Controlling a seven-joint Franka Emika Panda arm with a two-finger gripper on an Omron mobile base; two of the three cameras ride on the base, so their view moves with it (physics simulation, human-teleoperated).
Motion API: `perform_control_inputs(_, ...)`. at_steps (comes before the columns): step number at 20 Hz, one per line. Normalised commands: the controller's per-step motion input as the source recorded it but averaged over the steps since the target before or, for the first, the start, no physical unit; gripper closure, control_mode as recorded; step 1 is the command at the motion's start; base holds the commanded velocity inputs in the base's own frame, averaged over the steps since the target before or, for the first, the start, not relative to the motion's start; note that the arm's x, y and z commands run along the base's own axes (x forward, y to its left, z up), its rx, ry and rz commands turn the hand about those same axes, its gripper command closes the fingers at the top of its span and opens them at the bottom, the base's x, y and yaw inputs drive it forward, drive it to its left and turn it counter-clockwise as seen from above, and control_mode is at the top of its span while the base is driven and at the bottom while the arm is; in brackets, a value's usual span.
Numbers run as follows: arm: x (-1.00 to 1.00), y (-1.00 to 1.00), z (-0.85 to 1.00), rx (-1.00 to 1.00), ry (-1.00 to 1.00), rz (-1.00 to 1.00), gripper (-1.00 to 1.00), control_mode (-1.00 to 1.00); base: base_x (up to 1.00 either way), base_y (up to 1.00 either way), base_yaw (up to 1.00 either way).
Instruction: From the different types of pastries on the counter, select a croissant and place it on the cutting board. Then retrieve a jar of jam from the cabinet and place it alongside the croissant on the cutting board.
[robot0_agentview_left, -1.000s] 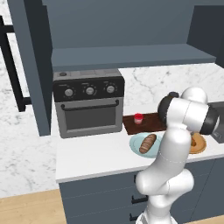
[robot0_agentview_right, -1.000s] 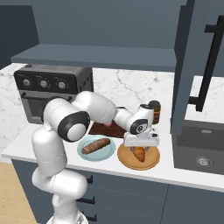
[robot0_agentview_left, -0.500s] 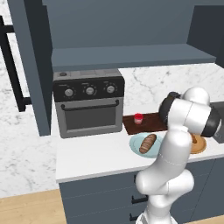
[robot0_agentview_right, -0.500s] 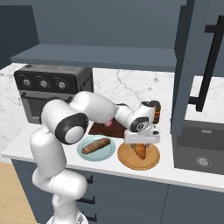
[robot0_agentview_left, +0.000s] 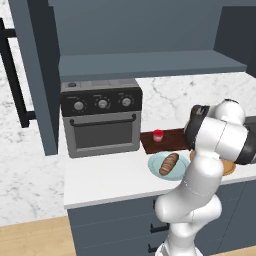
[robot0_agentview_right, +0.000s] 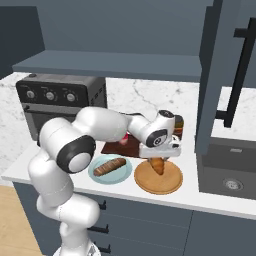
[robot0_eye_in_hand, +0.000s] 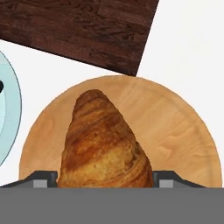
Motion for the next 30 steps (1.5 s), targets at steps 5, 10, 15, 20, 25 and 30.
perform_control_inputs(5, 0.4, 0.54, 0.0, 0.0, -0.02, 0.0, 1.0, -1.0, 0.0, 0.0, 0.0)
perform_control_inputs(10, 0.67, 0.59, 0.0, 0.0, -0.02, 0.0, 1.0, -1.0, 0.0, 0.0, 0.0)
perform_control_inputs(15, 0.67, 0.43, 0.0, 0.0, -0.01, 0.0, 1.0, -1.0, 0.0, 0.0, 0.0)
perform_control_inputs(20, 0.52, 0.09, 0.0, 0.0, 0.0, 0.0, 1.0, -1.0, 0.0, 0.0, 0.0)
perform_control_inputs(25, 0.52, 0.0, 0.0, 0.0, 0.0, 0.0, 1.0, -1.0, 0.0, 0.0, 0.0)
perform_control_inputs(30, 0.44, 0.0, -0.01, 0.0, 0.0, 0.0, 1.0, -1.0, 0.0, 0.0, 0.0)
